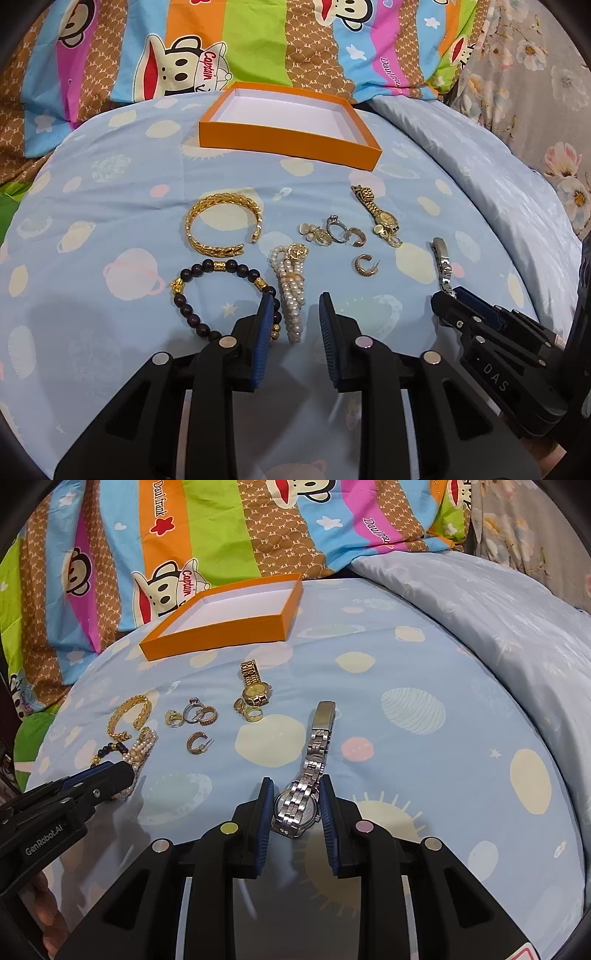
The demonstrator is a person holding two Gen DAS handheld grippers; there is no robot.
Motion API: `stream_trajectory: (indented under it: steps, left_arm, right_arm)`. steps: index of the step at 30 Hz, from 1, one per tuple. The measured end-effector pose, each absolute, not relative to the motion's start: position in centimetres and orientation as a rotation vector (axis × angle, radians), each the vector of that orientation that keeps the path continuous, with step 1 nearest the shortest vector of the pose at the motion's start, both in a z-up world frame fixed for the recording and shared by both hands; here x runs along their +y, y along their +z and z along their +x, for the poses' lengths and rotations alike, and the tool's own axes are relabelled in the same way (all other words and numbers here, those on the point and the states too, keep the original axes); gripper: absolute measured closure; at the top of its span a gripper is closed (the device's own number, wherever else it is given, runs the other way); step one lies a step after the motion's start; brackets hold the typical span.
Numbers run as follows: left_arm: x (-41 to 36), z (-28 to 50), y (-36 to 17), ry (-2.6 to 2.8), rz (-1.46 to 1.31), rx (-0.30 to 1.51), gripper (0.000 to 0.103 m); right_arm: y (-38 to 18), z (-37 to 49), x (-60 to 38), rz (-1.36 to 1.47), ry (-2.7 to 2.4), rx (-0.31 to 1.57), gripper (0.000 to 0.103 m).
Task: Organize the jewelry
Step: 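Close the left tool on the pearl strand bracelet while the right tool holds the silver watch, then carry both items into the orange box while the right tool opens, releasing the silver watch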
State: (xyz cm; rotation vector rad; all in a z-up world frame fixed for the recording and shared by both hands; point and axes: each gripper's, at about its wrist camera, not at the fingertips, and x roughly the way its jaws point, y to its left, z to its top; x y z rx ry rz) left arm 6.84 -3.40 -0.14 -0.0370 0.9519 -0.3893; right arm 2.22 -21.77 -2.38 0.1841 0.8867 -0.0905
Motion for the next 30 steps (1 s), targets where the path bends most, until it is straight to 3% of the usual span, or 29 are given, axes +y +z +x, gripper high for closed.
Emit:
stream_trajectory:
  steps: [3,5,10,30]
  left_arm:
    - [-3.7,6.9,-0.2,-0.388,-0.014,0.947,0.08]
    - [-3.6,7.0,-0.2,-0.394,-0.017,0.947,0.092]
    - [-3.3,6.7,0.8,-0.417,-0.029,0.919,0.095]
    - [-0.8,8.2,7.9,-0.483,-0.096,0.76,0.096]
  right_arm:
    - [-2.5,2.3,-21.7,0.175,-0.092,0.885,0.079]
    - [-2.4,2.3,-21.7,0.175,-0.091,0.883,0.079]
    - [-1.8,2.0,-21.7,0.186,-0.078,0.864,0.08]
    - [4.8,4.1,-21.5,0.243,0.039,0.755,0.081]
